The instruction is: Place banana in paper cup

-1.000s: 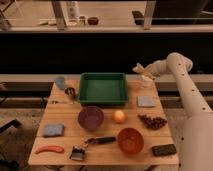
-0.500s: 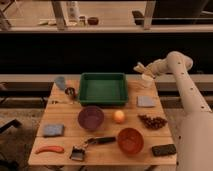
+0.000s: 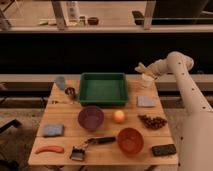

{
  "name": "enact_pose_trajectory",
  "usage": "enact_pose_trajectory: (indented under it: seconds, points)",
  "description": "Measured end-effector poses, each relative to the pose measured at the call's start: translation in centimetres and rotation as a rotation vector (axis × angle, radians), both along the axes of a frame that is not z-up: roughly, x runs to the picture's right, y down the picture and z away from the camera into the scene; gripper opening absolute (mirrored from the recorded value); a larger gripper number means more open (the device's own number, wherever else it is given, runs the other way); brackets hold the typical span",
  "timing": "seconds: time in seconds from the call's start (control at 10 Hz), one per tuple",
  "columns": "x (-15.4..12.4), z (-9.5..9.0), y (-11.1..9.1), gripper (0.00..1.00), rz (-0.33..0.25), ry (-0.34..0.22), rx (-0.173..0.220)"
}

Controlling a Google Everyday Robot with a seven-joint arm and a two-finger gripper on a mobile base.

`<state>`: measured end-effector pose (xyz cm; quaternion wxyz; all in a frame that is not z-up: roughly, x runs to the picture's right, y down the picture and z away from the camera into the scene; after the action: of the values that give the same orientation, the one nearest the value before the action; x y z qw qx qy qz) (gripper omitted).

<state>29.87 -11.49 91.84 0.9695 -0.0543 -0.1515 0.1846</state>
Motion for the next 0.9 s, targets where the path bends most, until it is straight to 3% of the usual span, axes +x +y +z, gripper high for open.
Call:
enact_pose_trajectory:
  seconds: [0.7, 0.9]
  points:
    - [0.08, 0.36, -0.39, 0.74, 0.018, 0.044, -0.027]
    - [-0.20, 0.65, -0.34, 0.80, 0.018, 0.047, -0.032]
